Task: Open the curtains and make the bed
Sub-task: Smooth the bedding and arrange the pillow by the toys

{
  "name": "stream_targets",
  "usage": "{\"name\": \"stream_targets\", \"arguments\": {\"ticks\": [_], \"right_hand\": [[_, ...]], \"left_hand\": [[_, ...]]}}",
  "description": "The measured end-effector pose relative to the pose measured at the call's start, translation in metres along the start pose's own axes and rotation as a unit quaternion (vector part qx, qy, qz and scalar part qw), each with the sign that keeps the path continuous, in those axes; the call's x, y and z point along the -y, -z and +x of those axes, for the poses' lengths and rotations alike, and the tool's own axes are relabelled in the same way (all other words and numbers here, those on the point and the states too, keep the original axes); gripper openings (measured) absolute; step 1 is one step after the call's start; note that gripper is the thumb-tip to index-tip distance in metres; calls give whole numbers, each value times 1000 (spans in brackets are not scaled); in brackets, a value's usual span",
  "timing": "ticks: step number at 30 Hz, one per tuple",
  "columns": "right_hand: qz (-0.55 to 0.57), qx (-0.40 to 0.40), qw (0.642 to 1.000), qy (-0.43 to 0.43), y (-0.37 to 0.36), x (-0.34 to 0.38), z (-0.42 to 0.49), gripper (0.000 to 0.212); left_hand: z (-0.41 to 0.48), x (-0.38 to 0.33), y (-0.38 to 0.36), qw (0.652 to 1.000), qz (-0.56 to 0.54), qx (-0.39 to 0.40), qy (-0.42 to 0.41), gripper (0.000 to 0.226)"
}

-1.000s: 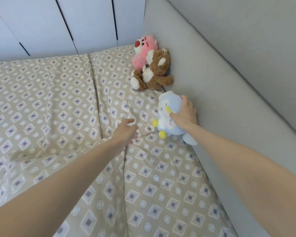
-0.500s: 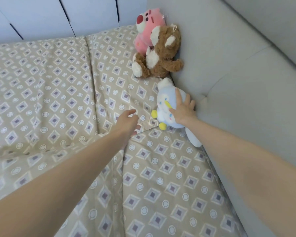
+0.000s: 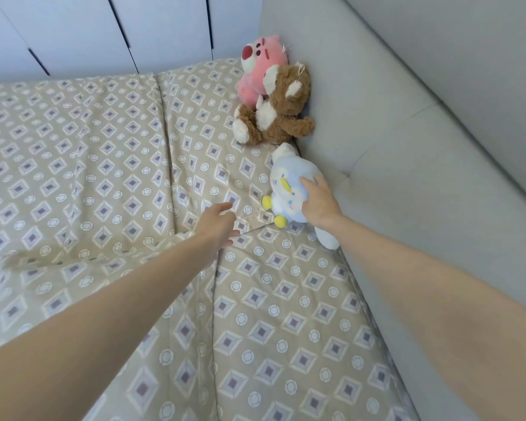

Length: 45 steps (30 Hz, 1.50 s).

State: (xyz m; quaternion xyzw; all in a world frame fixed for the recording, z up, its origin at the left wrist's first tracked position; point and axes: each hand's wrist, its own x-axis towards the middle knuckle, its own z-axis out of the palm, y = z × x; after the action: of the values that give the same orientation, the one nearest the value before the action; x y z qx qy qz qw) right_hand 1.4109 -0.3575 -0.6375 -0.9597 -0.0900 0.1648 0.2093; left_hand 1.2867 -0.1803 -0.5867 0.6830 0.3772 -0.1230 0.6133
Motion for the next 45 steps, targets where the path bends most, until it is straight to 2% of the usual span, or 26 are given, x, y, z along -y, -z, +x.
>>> {"name": "stream_targets", "arguments": {"ticks": [3,7,13,18,29,33,35,39,42,45], "right_hand": [[35,33,999,-8,5,4,-15,62],[96,12,995,-31,5,21,-51,51],[102,60,993,-29,-7,46,-132,50],[116,93,986,-73,-32,64,-184,48],[116,240,957,-115,-152,140,-335,50],[136,280,935,-168,-215,146,-373,58],[162,274,924,-211,-240,143,-385,66],[231,232,904,-275,-276,137,-396,86],[296,174,892,-295,-291,136,-399,97],[307,143,895,-289,-297,141,-404,102]], "left_hand": [[-18,0,4,1000,6,5,-6,44],[-50,7,19,1000,7,12,-10,44],[-109,48,71,1000,-2,-13,5,43],[-141,95,122,998,-27,-35,34,41],[-207,255,261,990,24,-115,82,56],[-209,334,288,975,30,-136,172,67],[-203,370,292,970,1,-136,204,76],[-192,408,294,964,-22,-132,232,105],[-188,408,296,965,-23,-125,231,105],[-185,408,297,970,-19,-120,212,104]]}}
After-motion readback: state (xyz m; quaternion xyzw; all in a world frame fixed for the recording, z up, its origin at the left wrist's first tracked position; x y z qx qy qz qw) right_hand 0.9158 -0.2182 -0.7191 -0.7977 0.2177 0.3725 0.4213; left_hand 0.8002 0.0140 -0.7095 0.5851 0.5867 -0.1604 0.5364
